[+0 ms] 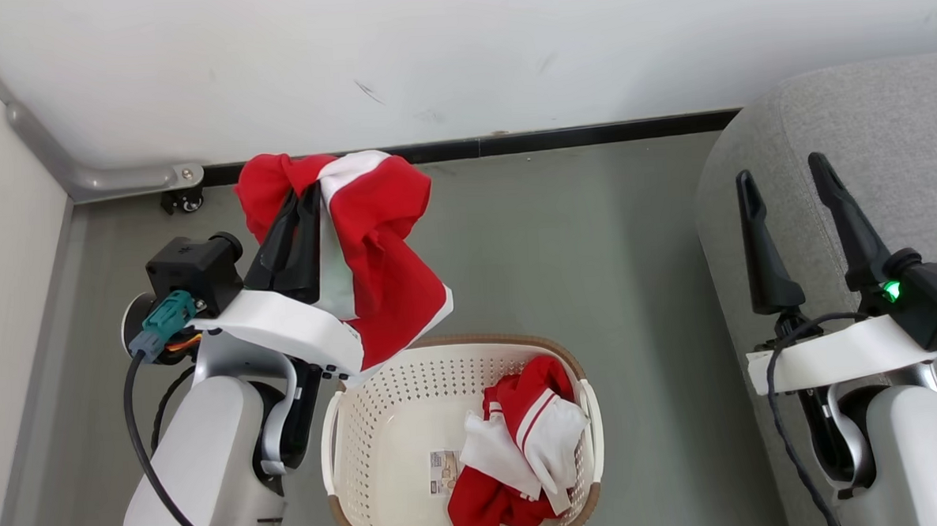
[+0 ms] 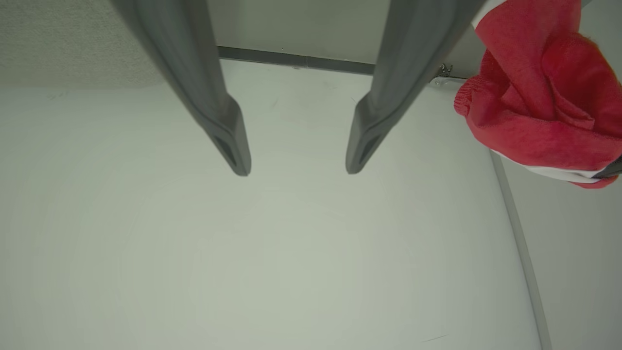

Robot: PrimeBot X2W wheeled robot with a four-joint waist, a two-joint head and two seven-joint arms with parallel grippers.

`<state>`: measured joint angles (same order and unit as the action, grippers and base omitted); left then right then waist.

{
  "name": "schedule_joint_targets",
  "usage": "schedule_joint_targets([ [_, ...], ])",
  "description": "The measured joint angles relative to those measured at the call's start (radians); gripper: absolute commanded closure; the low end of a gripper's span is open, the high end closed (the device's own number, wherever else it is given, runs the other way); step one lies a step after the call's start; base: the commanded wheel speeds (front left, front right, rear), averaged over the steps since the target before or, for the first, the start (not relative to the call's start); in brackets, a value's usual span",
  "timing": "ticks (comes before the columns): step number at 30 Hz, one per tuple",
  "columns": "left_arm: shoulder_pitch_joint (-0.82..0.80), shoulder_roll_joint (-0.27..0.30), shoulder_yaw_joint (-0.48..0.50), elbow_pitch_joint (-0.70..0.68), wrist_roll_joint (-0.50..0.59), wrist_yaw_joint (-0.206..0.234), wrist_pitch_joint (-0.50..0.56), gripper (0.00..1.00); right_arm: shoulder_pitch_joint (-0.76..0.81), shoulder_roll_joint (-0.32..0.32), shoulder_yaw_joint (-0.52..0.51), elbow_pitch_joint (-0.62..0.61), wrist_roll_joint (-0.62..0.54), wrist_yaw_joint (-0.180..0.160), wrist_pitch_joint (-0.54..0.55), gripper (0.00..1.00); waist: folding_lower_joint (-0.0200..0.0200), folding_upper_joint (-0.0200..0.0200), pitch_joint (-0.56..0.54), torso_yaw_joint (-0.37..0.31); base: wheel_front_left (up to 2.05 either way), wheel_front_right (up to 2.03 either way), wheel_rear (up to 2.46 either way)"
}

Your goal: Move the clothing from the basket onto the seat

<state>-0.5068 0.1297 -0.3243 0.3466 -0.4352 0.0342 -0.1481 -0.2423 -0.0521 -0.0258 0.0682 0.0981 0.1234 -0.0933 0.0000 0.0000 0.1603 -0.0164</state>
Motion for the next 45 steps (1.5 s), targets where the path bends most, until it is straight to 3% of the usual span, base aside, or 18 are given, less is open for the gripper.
schedule_joint_targets([
  [25,0.068,0.016,-0.054,-0.297,-0.013,-0.012,0.126,1.0,0.062,-0.001,0.171,-0.053,0.011,0.0,0.068,0.0,0.0,0.0,-0.014,0.028,0.0,0.0,0.0],
  [45,0.141,0.042,-0.056,-0.416,-0.063,-0.009,0.211,1.0,0.101,-0.002,0.293,-0.065,0.021,0.0,0.105,0.0,0.0,0.0,-0.075,0.036,0.0,0.0,0.0],
])
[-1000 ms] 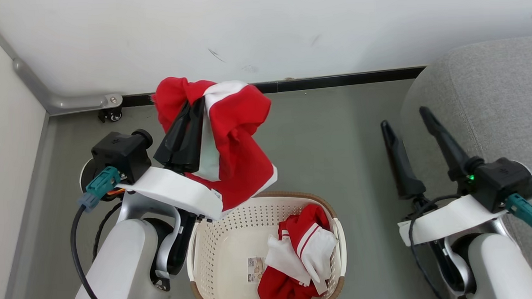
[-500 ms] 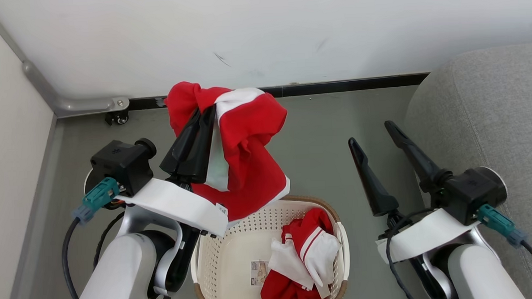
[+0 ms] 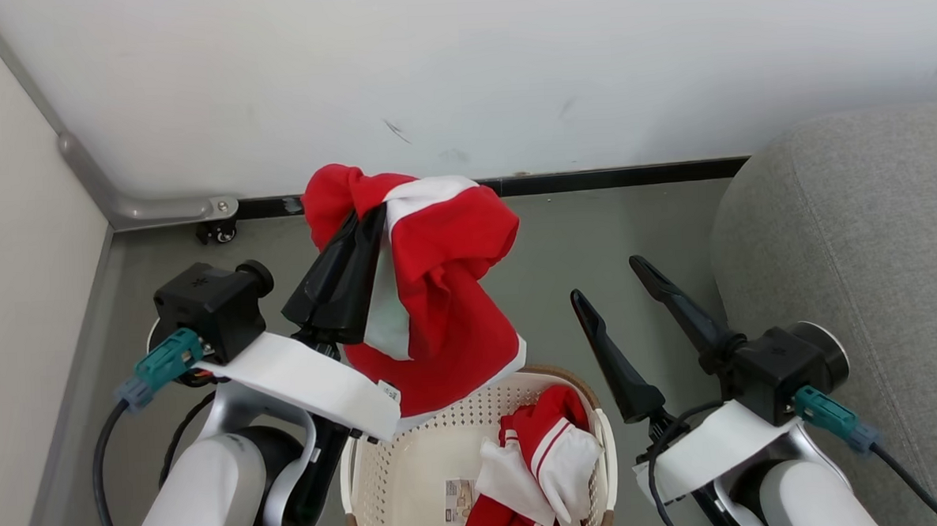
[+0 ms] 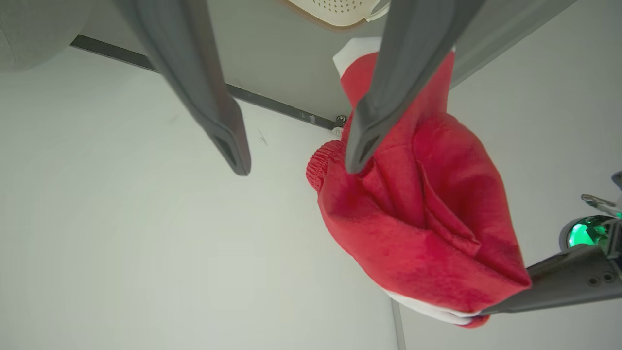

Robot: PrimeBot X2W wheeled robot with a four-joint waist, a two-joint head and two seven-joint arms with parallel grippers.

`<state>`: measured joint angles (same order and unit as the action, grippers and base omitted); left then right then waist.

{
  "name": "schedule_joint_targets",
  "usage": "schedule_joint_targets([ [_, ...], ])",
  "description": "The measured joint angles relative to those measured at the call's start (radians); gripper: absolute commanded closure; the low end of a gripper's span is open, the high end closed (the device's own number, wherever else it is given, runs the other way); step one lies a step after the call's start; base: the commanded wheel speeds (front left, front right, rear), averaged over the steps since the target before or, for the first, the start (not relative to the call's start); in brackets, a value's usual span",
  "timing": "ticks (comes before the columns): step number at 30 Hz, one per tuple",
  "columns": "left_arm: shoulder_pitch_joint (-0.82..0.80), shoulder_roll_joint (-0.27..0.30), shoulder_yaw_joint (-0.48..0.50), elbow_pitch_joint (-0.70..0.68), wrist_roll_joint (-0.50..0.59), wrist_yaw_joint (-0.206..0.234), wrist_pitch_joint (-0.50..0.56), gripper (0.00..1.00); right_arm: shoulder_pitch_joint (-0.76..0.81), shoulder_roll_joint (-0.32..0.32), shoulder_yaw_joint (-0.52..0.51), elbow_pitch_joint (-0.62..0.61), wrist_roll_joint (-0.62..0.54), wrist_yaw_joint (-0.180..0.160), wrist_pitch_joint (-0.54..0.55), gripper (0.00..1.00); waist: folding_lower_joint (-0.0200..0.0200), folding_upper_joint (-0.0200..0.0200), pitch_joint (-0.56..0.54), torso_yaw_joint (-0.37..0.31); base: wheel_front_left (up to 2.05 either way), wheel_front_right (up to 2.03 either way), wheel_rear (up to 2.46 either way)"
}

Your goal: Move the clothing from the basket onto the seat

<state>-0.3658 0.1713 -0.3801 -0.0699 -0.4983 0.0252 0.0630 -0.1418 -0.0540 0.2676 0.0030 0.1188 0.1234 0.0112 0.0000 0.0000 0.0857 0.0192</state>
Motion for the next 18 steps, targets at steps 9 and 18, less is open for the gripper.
schedule_joint_targets([
  [9,0.037,0.003,-0.013,-0.043,-0.026,0.0,0.036,1.0,0.004,-0.006,0.055,-0.007,0.001,0.0,0.03,0.0,0.0,0.0,-0.032,-0.002,0.0,0.0,0.0],
  [18,0.058,0.004,-0.027,-0.084,-0.054,0.0,0.081,1.0,0.028,-0.016,0.102,-0.032,0.012,0.0,0.07,0.0,0.0,0.0,-0.055,-0.002,0.0,0.0,0.0],
])
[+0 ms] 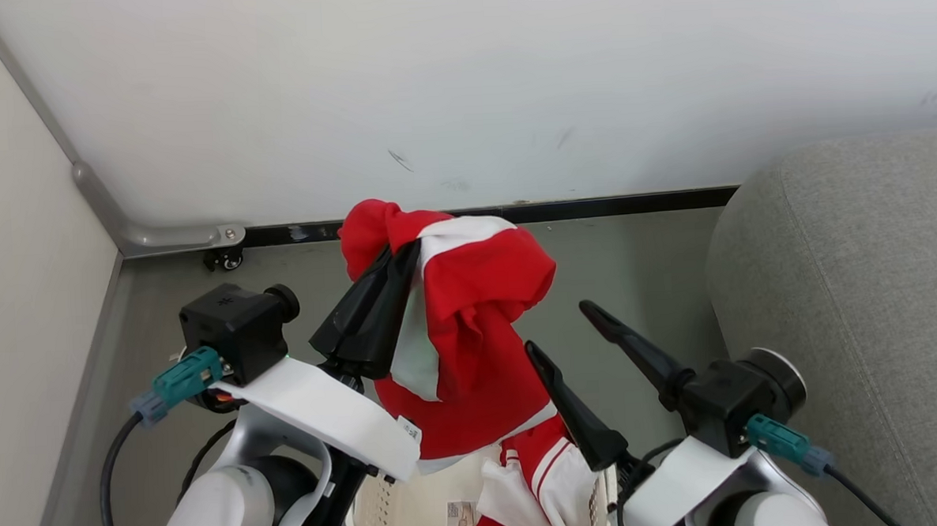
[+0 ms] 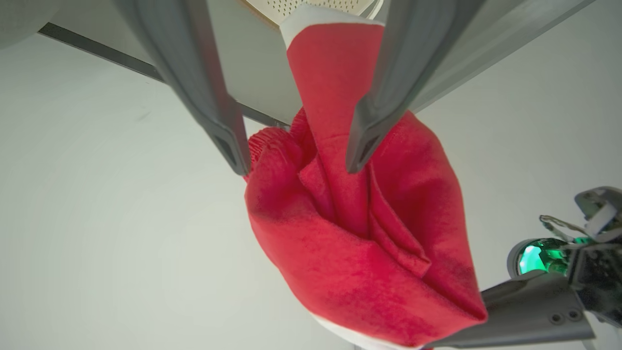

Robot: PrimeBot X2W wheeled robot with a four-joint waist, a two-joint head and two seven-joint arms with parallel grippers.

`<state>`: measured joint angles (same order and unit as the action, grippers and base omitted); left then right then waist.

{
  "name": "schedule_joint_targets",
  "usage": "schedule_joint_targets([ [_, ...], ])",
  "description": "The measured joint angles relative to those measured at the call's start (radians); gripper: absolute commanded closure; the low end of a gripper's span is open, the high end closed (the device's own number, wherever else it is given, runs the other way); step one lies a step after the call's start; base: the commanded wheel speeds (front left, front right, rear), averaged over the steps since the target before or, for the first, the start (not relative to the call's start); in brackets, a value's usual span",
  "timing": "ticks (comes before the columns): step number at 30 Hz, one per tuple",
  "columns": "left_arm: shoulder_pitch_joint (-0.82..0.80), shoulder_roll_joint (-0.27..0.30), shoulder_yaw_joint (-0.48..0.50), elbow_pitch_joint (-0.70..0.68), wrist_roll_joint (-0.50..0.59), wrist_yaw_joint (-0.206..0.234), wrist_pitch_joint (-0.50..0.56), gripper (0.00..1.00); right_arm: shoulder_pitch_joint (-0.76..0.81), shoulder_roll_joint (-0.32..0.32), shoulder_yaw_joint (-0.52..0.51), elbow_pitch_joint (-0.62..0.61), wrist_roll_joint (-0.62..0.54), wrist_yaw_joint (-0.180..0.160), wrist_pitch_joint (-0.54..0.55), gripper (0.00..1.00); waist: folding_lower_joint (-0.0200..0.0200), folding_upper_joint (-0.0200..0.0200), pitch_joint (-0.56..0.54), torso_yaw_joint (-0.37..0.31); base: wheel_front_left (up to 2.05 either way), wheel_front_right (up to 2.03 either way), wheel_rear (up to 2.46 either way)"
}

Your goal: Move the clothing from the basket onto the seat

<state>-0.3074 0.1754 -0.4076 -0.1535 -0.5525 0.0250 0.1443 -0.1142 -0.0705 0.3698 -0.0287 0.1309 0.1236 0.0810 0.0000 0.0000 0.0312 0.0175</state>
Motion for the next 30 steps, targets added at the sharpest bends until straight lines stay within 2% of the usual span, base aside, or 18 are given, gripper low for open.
schedule_joint_targets([
  [26,0.001,-0.038,-0.069,-0.156,-0.129,-0.035,0.12,1.0,0.014,-0.033,0.043,-0.061,0.029,0.0,0.06,0.0,0.0,0.0,0.014,0.022,0.0,0.0,0.0],
  [27,0.001,-0.037,-0.069,-0.157,-0.131,-0.035,0.12,1.0,0.014,-0.033,0.043,-0.062,0.029,0.0,0.06,0.05,0.0,0.0,0.014,0.022,0.0,0.0,0.0],
  [30,0.001,-0.034,-0.067,-0.167,-0.132,-0.035,0.129,1.0,0.014,-0.033,0.041,-0.064,0.039,0.0,0.06,0.91,0.0,0.0,0.012,0.022,0.0,0.0,0.0],
])
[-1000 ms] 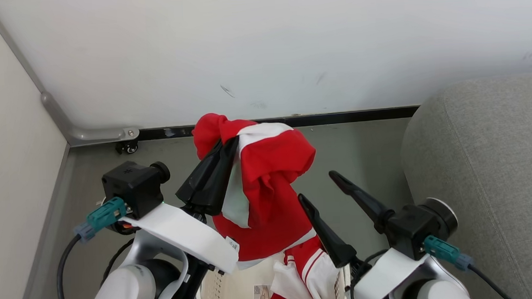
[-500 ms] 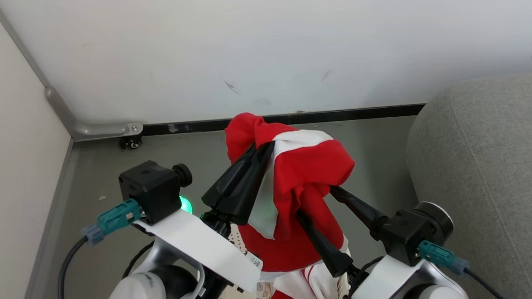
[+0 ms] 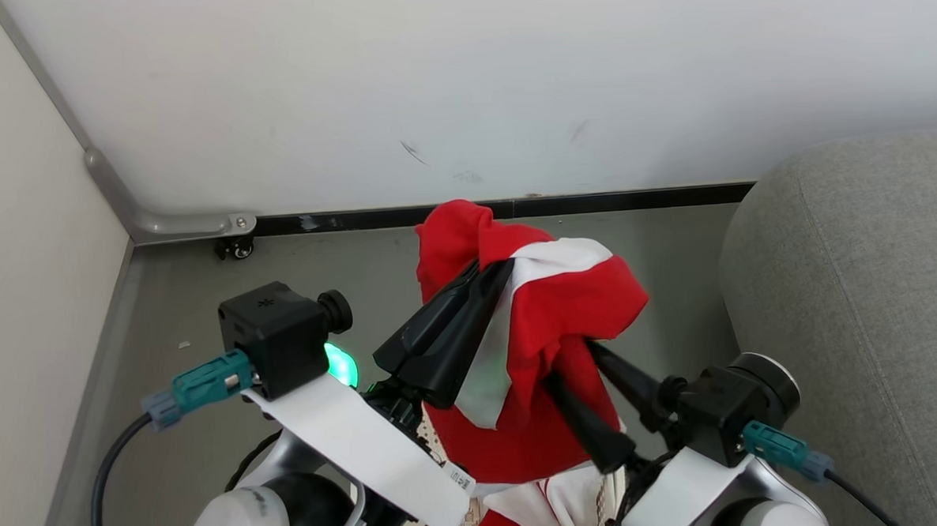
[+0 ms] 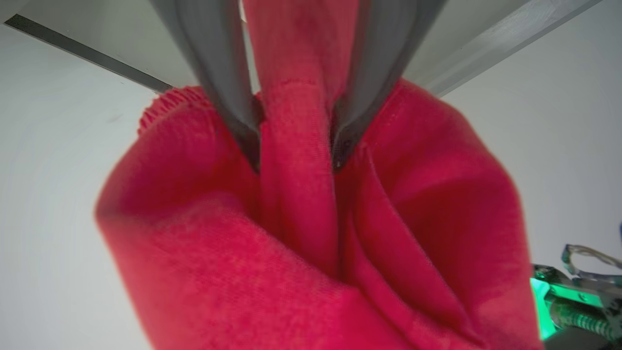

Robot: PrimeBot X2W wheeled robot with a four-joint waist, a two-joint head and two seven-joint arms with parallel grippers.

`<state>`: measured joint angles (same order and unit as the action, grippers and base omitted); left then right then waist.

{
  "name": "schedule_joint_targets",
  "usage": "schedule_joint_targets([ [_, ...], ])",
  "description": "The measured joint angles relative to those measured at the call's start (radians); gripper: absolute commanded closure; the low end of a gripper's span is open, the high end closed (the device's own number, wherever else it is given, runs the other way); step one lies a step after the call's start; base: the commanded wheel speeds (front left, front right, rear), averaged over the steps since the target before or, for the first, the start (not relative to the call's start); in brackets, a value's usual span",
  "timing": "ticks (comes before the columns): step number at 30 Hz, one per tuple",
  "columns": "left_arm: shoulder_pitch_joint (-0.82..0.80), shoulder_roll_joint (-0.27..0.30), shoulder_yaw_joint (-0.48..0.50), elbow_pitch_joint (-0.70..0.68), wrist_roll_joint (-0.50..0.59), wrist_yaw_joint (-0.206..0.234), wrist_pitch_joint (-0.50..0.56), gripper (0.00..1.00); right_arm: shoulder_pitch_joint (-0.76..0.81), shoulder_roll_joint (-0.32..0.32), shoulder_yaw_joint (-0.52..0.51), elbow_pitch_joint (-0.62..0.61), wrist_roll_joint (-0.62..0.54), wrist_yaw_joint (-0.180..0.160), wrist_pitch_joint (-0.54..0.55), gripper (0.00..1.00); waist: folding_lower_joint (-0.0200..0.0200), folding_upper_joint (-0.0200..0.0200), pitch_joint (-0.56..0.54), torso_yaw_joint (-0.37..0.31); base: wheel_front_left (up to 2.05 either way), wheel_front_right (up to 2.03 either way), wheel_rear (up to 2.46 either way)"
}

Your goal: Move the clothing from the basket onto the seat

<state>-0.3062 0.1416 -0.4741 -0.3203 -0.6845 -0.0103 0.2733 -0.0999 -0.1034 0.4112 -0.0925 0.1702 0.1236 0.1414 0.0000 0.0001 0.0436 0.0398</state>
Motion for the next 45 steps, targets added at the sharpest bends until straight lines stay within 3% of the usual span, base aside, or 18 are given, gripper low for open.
schedule_joint_targets([
  [1,0.0,0.002,0.0,-0.003,0.0,0.0,0.001,1.0,0.0,0.0,0.0,-0.001,0.0,0.0,0.0,1.0,0.0,0.0,-0.001,0.0,0.0,0.0,0.0],
  [14,0.023,0.015,0.022,-0.02,-0.009,0.003,0.017,1.0,0.0,-0.002,-0.004,-0.009,0.007,0.0,0.004,1.0,0.0,0.0,-0.014,-0.001,0.0,0.0,0.0],
  [15,0.027,0.016,0.026,-0.02,-0.009,0.011,0.017,0.94,0.0,-0.002,-0.005,-0.011,0.008,0.0,0.004,1.0,0.0,0.0,-0.015,-0.002,0.0,0.0,0.0],
  [16,0.034,0.018,0.034,-0.02,-0.007,0.014,0.017,0.43,0.0,-0.002,-0.006,-0.014,0.008,0.0,0.004,1.0,0.0,0.0,-0.016,-0.002,0.0,0.0,0.0],
  [17,0.039,0.02,0.038,-0.02,-0.002,0.021,0.017,0.0,0.0,-0.002,-0.008,-0.017,0.008,0.0,0.004,1.0,0.0,0.0,-0.017,-0.003,0.0,0.0,0.0],
  [28,0.06,0.036,0.059,-0.022,0.023,0.046,0.007,0.0,0.002,-0.002,-0.032,-0.034,0.007,0.0,0.004,1.0,0.0001,0.0,-0.018,-0.007,0.0,0.0,0.0],
  [40,0.061,0.108,0.058,-0.017,0.16,0.045,-0.042,0.0,0.003,0.001,-0.086,-0.057,-0.002,0.0,0.004,1.0,0.0,0.0,-0.007,-0.013,0.0,0.0,0.0],
  [45,0.086,0.11,0.037,-0.019,0.178,0.04,-0.074,0.0,0.003,0.003,-0.125,-0.066,-0.004,0.0,0.004,1.0,0.0001,0.0,0.0,-0.017,0.0,0.0,0.0],
])
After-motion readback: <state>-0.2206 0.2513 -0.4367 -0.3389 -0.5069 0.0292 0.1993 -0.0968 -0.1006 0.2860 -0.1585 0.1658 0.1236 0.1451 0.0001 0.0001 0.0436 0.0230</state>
